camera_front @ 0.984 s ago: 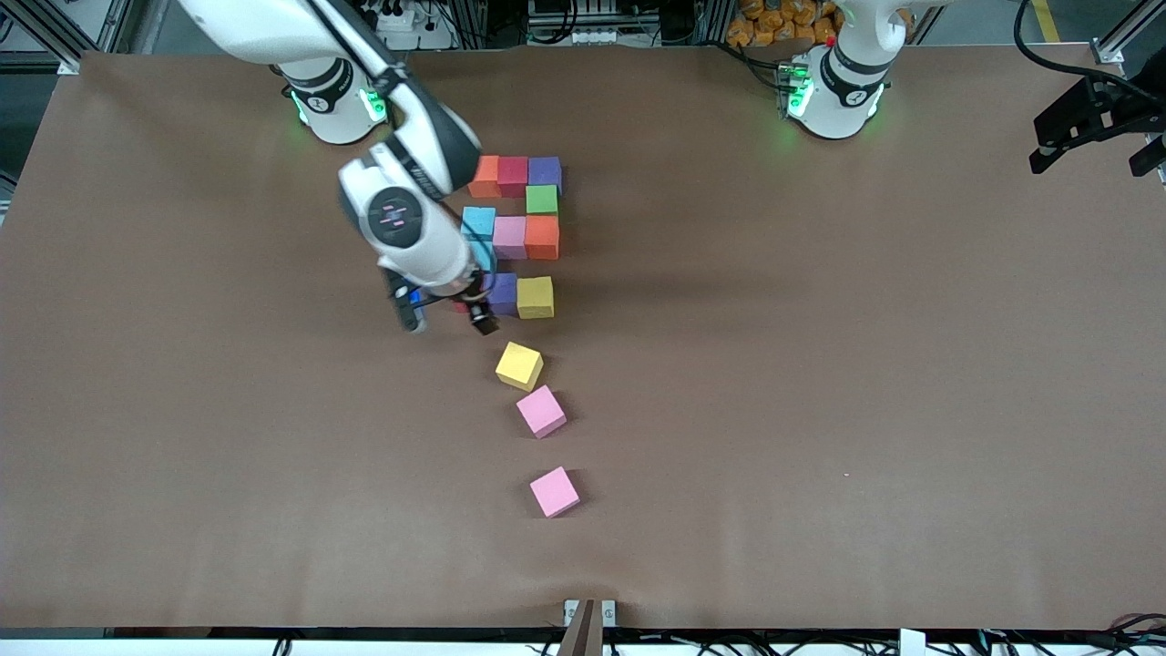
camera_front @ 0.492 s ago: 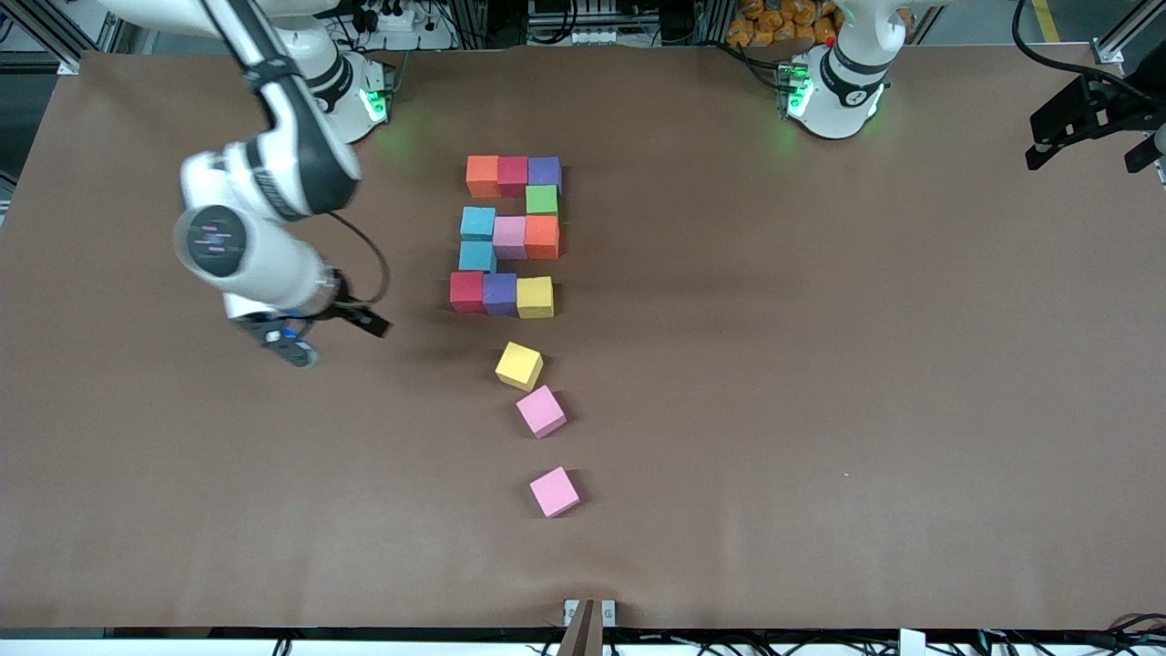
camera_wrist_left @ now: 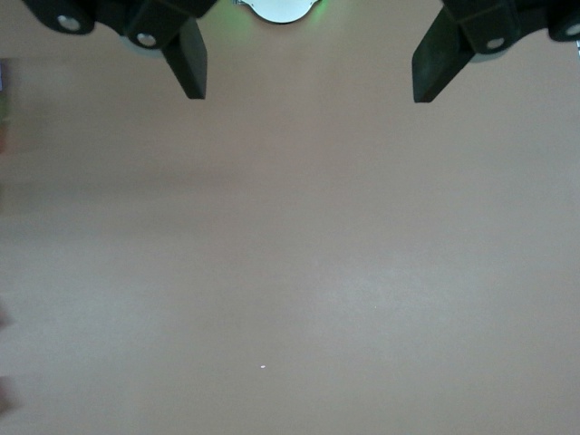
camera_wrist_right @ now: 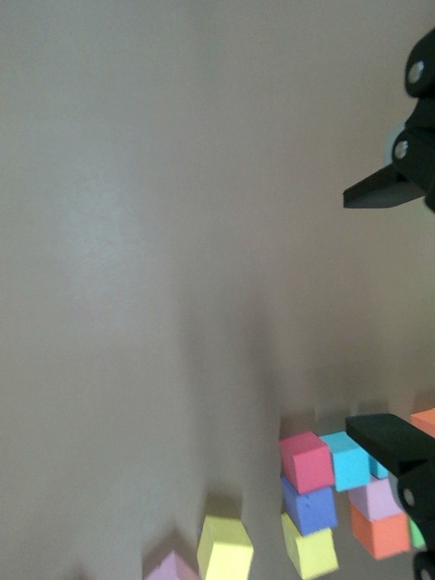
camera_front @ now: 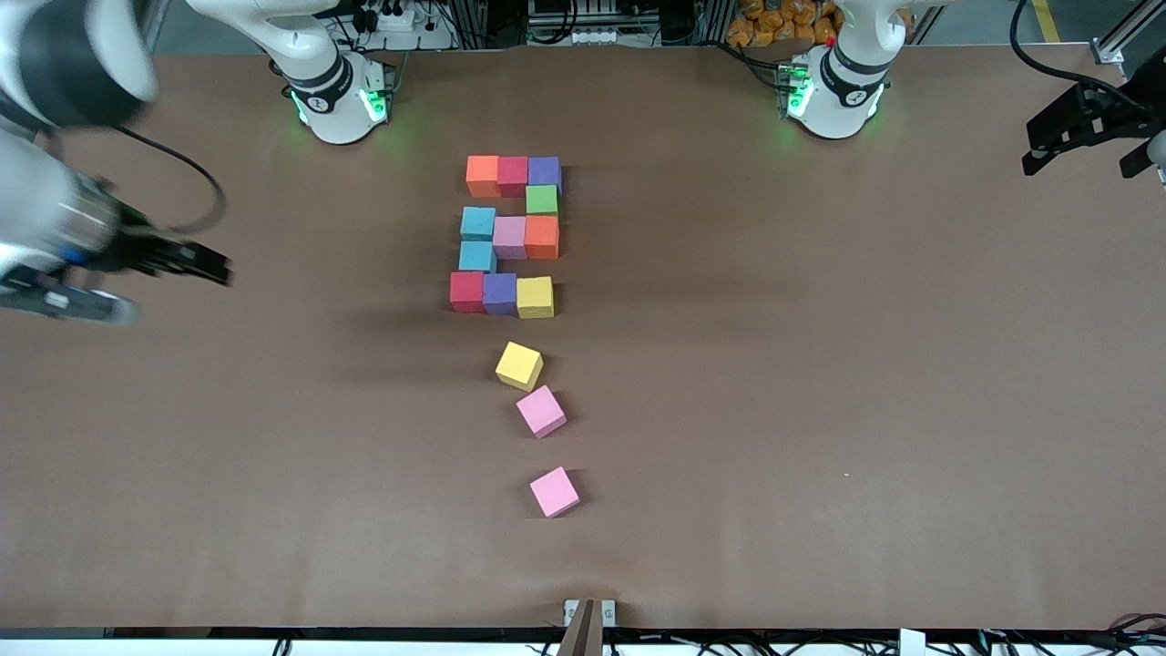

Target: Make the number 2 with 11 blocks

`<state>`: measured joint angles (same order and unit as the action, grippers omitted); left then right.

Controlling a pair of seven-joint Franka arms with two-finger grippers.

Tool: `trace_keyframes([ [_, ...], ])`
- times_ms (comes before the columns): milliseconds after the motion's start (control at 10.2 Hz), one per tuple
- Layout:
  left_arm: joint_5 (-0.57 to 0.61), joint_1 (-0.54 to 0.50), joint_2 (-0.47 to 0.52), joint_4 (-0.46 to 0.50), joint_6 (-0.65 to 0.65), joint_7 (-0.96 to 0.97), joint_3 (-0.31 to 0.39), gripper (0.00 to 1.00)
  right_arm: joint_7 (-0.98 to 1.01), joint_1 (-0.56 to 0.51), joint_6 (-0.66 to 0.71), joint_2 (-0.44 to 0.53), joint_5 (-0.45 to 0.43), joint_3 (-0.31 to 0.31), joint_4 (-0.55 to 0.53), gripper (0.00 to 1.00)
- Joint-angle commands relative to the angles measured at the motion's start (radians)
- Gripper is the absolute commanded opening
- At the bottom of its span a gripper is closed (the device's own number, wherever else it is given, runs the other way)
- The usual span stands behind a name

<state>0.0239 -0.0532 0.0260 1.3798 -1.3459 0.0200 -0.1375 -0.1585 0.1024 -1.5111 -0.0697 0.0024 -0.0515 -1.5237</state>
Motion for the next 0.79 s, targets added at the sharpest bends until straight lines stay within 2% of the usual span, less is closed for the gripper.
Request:
trace_keyframes([
  [0, -0.024, -0.01, -0.006, 0.004, 0.01, 0.001, 0.001, 1.0, 0.034, 0.049, 0.077, -0.019, 0.007, -0.036, 0.138, 1.0],
  [689, -0.024, -0.004, -0.017, 0.004, 0.01, 0.003, -0.002, 1.0, 0.039, 0.042, 0.158, 0.056, 0.001, -0.039, 0.132, 1.0],
])
